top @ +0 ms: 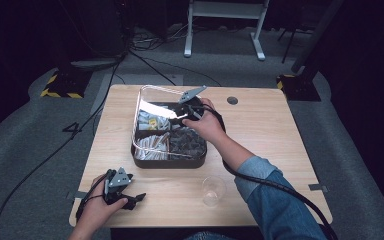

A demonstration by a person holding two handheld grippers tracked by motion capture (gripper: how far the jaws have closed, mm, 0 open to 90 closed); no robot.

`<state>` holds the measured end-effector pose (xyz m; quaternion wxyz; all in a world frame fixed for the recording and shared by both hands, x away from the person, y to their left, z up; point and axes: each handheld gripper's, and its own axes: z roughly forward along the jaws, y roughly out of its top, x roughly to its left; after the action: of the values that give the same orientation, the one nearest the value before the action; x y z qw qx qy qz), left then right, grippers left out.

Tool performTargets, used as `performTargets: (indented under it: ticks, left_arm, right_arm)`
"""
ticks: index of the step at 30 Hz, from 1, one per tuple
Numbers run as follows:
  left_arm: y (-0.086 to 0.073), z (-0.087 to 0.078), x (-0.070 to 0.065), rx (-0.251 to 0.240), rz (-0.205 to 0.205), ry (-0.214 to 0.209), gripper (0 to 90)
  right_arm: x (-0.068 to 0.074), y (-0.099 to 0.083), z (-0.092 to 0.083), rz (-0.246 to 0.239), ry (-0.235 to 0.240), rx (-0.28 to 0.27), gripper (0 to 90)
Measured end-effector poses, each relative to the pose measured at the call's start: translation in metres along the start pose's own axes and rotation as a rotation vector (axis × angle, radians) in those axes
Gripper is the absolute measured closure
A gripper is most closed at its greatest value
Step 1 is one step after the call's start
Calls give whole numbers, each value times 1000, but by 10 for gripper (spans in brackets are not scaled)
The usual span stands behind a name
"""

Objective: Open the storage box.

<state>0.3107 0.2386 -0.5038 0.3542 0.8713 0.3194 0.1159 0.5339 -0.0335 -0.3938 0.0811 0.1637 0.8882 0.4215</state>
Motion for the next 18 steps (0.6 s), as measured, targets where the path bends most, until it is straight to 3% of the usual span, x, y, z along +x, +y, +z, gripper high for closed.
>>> performTargets:
  ticks: [8,18]
  left_arm:
    - [0,0,0,0,1,-1,158]
    - [0,0,0,1,1,-1,158]
  right_arm:
    - [-2,8,-23,-23,-31,-39,589]
    - [-12,1,-51,-36,-72,-18,590]
